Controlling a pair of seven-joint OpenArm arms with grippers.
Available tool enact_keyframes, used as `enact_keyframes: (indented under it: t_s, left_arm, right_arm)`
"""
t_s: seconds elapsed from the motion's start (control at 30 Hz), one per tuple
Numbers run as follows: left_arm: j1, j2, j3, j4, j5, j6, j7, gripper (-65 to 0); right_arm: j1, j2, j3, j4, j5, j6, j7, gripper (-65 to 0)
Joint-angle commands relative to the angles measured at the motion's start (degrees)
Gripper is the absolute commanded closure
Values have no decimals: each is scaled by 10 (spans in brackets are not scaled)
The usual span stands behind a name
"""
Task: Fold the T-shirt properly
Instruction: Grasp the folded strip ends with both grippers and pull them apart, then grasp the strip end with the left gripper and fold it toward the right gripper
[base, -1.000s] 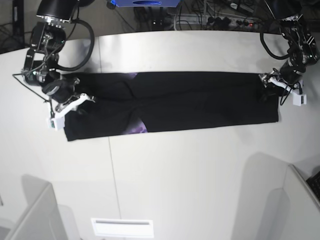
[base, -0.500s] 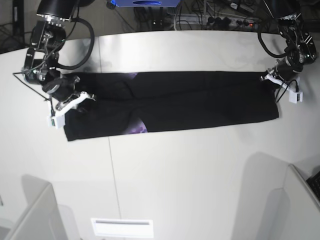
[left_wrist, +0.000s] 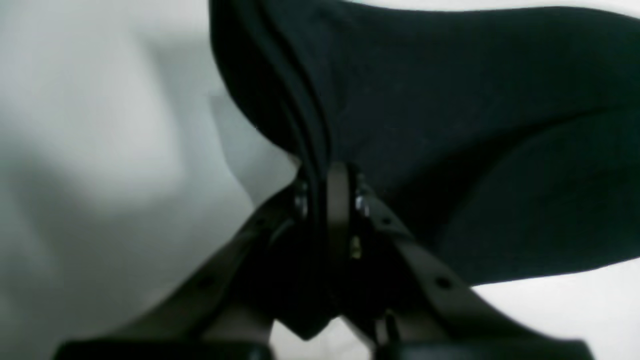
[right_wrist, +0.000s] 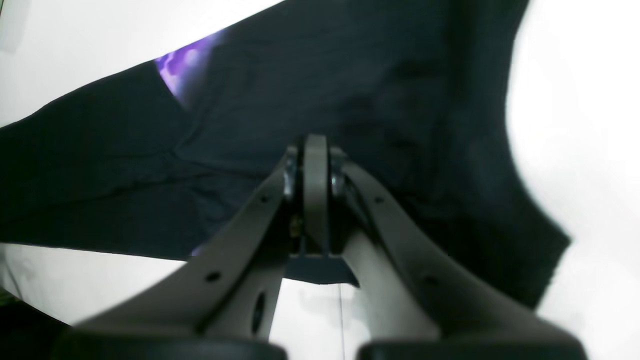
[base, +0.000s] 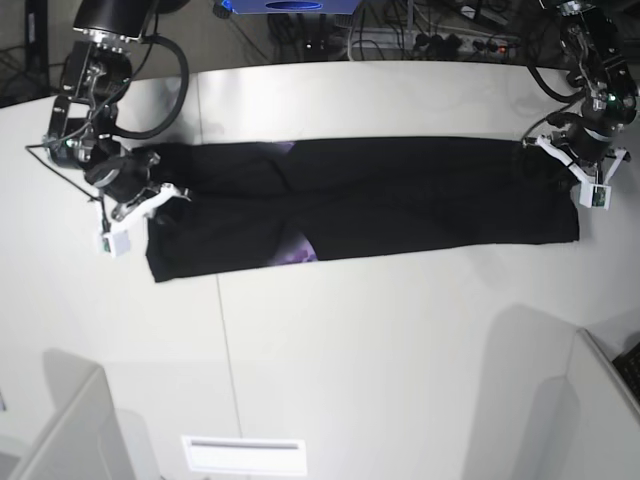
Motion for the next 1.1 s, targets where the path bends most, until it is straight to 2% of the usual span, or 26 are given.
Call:
enact_keyframes:
  t_s: [0.0, 0.13, 0.3, 0.67, 0.83, 1.0, 1.07]
  left_arm:
    - [-1, 5, 2, 29, 12, -2, -10, 0]
    - [2, 37, 25, 89, 59, -5, -6, 0]
    - [3, 39, 97, 114, 70, -2, -6, 0]
    - [-5, 55, 210, 114, 70, 0, -6, 0]
    - [-20, 55, 279, 111, 70, 60, -6, 0]
    - [-37, 56, 335, 109, 70, 64, -5, 0]
    - [-42, 56, 363, 105, 70, 82, -5, 0]
  right_arm:
    - [6, 6, 2, 12, 8, 3, 10, 0]
    - [6, -2, 5, 12, 8, 3, 10, 0]
    - [6, -4, 3, 11, 8, 3, 10, 0]
    - [6, -5, 5, 11, 8, 3, 10, 0]
    - [6, -5, 5, 11, 8, 3, 10, 0]
    - [6, -5, 5, 11, 8, 3, 10, 0]
    - [1, -5, 6, 11, 8, 3, 10, 0]
